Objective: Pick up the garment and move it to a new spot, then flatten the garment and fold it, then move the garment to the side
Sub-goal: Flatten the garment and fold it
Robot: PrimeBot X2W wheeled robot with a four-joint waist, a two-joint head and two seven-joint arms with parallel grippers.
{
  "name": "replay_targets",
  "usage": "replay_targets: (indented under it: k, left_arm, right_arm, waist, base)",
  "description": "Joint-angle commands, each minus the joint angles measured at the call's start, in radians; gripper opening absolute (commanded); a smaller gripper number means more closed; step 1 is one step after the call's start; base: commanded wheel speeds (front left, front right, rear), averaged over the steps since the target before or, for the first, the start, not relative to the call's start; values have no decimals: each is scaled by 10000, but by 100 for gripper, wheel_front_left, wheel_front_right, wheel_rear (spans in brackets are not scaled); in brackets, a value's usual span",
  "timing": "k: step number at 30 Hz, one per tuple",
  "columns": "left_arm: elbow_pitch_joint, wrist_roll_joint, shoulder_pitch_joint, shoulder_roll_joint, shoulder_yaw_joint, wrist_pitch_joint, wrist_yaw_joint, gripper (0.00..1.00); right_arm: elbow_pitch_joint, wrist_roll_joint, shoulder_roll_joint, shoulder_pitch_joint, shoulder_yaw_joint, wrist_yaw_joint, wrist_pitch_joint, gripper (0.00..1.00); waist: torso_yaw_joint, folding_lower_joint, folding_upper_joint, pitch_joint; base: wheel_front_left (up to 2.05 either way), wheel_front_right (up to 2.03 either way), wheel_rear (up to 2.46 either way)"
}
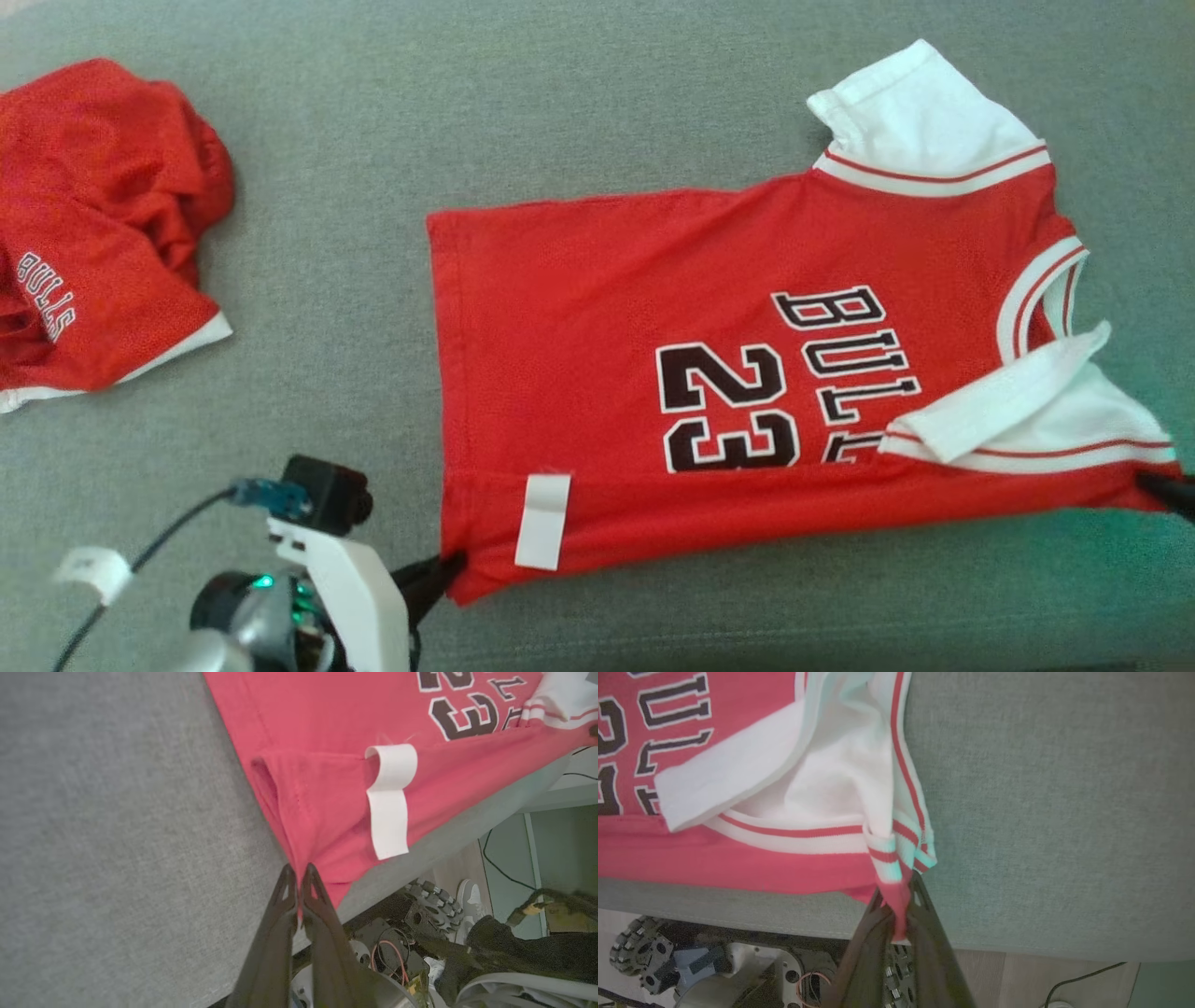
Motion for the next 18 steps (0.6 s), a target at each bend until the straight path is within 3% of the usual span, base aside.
replay_targets:
  k: [1,3,4,5,6,13,18]
  left_arm:
    - [-77,165,-234,146,336,-155,48,0]
    - [136,221,-165,-19,203,-267,36,0]
    - [223,229,-138,-115,208,-373,79,38]
    - [294,258,-124,-187,204,-468,102,95]
    - [356,293,-117,-228,185,-527,114,100]
    - [435,808,-337,-78,393,-908,456,100]
    - [252,1317,-1491,-102,1022,-1297,882,100]
  right_arm:
    - [-306,-151,-358,76,8,-7,-168,0]
    - [-235,-399,-351,194,145,-7,-418,5]
    - [-237,-493,-368,235,233,-7,-625,59]
    - [-169,-575,-337,265,248,-7,-809,100]
    - [-159,-672,-374,295,332,-7,-981,100]
    - [-461,-753,-647,-110,242,-7,-1827,100]
    - [-672,-809,-443,-1947,-232,-7,-2312,100]
  waist:
    - [29,0,0,-13]
    - [59,0,0,-35]
    - [79,0,0,-36]
    - [94,0,0,-39]
    - [110,0,0,-44]
    - [126,0,0,147]
    - [200,0,0,867]
  base:
    - [0,0,0]
    - [0,0,0]
    - [0,0,0]
    - [0,0,0]
    - [0,0,0]
    - [0,0,0]
    - [0,0,0]
